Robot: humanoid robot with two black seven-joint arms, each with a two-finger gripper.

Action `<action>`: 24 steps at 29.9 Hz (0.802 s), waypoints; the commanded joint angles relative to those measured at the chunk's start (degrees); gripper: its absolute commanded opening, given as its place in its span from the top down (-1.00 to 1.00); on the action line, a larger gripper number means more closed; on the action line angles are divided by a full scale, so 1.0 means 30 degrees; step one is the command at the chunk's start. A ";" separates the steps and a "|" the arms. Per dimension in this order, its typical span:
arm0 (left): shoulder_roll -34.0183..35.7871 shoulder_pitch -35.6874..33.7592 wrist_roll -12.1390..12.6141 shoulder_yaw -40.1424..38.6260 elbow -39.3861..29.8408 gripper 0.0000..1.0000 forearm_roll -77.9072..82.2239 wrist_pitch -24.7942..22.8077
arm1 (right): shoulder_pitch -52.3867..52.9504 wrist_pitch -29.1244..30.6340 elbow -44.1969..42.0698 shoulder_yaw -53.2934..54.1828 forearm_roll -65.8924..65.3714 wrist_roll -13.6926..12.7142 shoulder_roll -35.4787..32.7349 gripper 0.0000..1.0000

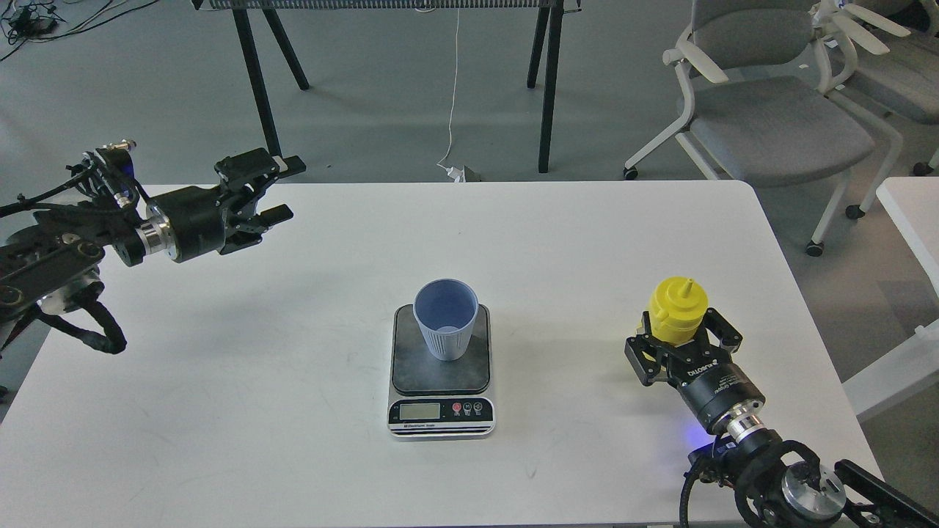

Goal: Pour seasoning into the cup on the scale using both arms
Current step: 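Set the bottle on the table and open the right gripper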

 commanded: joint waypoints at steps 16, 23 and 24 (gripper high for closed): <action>-0.0089 0.0081 0.0000 0.0030 0.0000 -0.98 0.0022 0.0000 | 0.0170 -0.0002 -0.0375 -0.0266 -0.0777 -0.0003 0.0609 -0.09; -0.0001 0.0081 0.0000 0.0001 0.0000 -0.98 -0.0007 0.0000 | -0.0064 -0.0002 -0.0229 -0.0296 -0.0835 -0.0003 0.0522 -0.95; -0.0001 0.0081 0.0000 0.0001 0.0000 -0.98 0.0022 0.0000 | -0.0122 -0.0002 -0.0112 -0.0296 -0.0835 -0.0003 0.0434 -0.95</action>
